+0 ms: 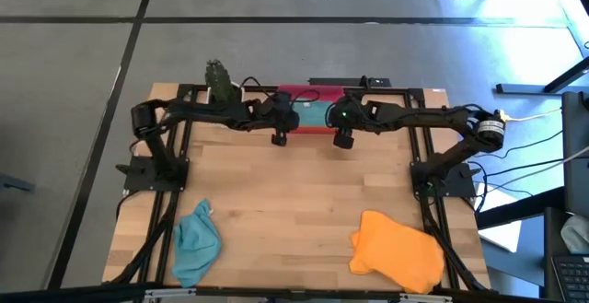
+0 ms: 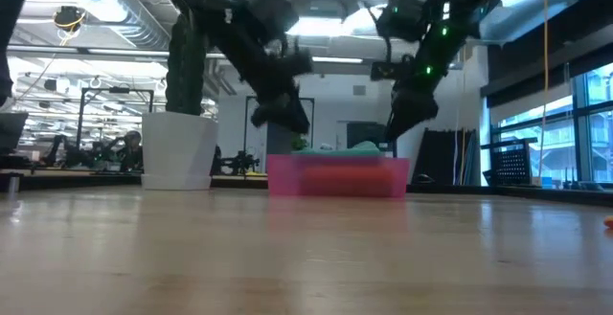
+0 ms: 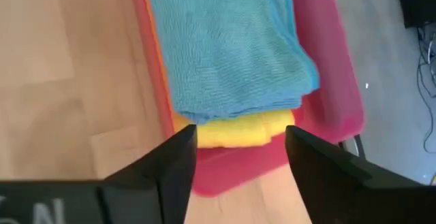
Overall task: Fold microfiber towels
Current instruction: Put the top blue microfiber cloth into the red bin, then fold the orange microfiber cloth
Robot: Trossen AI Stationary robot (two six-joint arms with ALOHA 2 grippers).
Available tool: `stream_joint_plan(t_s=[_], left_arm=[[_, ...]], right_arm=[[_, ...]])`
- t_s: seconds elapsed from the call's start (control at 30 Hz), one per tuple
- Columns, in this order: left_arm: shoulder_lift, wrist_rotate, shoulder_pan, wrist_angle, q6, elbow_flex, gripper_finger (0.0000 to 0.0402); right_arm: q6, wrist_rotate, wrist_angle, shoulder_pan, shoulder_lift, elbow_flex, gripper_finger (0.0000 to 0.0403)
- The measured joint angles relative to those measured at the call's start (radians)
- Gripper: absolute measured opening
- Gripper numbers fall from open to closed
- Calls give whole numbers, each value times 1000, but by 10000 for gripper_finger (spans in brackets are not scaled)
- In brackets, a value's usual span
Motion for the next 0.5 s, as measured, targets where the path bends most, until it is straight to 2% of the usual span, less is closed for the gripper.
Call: stream_joint_plan(t_s=[0.17, 0.27, 0.4, 0.5], left_arm=[[-166, -8, -73, -139, -103, 1, 106], [-272, 6, -137, -191, -223, 1, 104], [-397, 55, -239, -196, -525, -6, 104], [-453, 102, -350, -100, -606, -64, 103]], right_arm=[[85, 4, -183, 66, -66, 100, 233], [152, -30, -318, 126, -91, 181, 233], [289, -174, -451, 225, -109, 263, 233], [369, -314, -487, 316, -115, 269, 228]])
